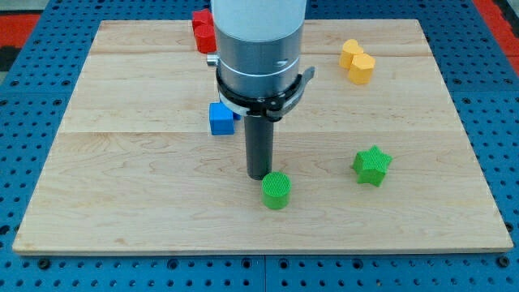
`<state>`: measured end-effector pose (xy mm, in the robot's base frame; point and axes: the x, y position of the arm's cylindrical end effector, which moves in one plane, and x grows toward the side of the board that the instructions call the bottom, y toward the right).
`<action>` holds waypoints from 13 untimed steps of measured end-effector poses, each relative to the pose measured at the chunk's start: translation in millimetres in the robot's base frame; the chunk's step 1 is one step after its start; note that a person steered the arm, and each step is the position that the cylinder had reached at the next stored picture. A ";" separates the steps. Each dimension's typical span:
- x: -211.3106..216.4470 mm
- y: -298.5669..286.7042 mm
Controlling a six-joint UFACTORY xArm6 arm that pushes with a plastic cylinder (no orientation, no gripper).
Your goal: Push the green circle towards the bottom center
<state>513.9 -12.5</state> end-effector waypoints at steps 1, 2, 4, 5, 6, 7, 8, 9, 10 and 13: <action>41.2 -58.5; 86.9 -88.9; 104.0 -56.2; 104.0 -92.3; 98.0 -141.1; 31.2 -146.0; 5.7 -101.2; 5.8 -40.9; 14.5 -13.6; 59.7 -85.4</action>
<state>573.7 -97.9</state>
